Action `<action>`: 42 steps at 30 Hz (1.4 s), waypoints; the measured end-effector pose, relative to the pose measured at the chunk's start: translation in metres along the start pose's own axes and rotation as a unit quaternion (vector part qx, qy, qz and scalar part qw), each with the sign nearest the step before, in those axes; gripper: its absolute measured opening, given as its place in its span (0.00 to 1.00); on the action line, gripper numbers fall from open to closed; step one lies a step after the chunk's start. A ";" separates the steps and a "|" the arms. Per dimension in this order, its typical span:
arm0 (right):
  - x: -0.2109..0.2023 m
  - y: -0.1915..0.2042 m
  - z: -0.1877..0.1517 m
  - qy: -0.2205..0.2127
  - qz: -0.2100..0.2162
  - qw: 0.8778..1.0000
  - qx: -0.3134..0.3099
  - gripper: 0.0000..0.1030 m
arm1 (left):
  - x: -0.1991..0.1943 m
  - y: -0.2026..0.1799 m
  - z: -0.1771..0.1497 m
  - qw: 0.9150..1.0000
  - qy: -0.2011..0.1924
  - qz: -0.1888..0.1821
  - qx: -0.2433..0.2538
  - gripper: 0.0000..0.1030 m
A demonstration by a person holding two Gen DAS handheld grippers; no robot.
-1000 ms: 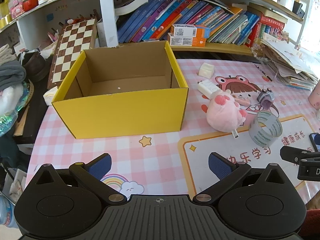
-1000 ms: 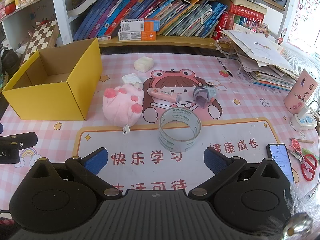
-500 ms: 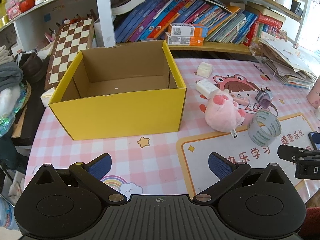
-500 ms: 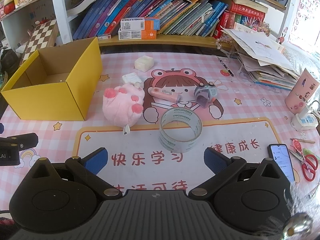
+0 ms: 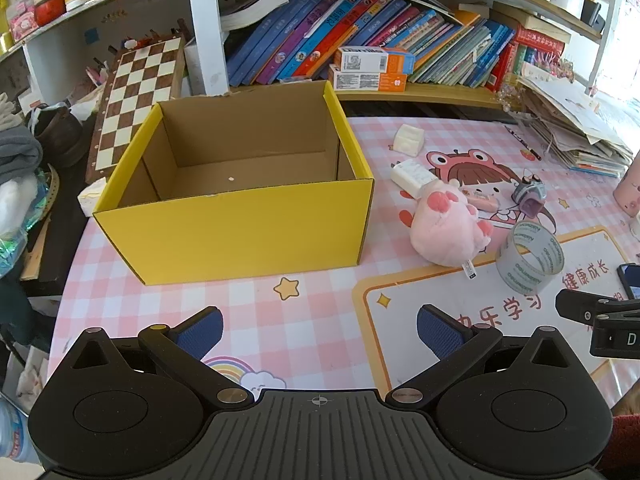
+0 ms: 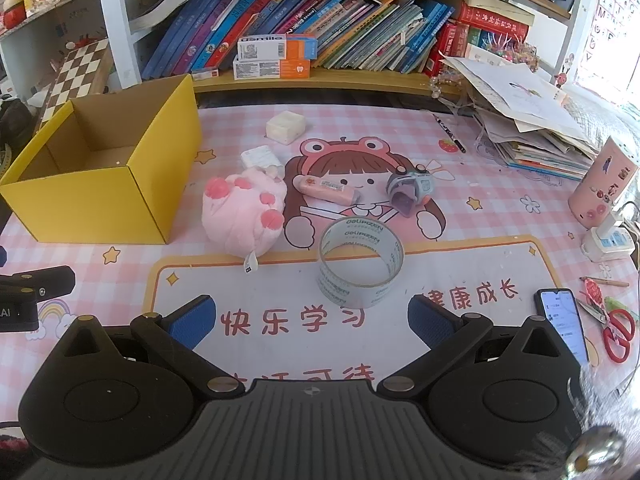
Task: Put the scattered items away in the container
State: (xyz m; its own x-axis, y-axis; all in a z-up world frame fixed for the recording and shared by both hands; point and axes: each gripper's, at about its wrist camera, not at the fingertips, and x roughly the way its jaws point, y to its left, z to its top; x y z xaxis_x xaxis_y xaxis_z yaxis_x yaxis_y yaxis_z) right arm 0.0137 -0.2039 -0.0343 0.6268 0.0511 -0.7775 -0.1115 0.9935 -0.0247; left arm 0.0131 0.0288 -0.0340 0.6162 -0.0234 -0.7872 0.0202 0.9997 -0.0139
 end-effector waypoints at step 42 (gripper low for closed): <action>0.002 0.005 0.006 -0.003 0.008 1.000 -0.007 1.00 | -0.003 0.001 0.006 0.999 -0.028 -0.042 0.011 1.00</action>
State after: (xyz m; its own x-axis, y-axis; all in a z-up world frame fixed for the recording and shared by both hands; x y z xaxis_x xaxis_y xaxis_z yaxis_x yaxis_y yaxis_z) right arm 0.0189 -0.1986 -0.0321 0.6288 0.0668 -0.7747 -0.1318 0.9910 -0.0215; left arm 0.0164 0.0298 -0.0283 0.6548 -0.1090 -0.7479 0.0905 0.9937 -0.0656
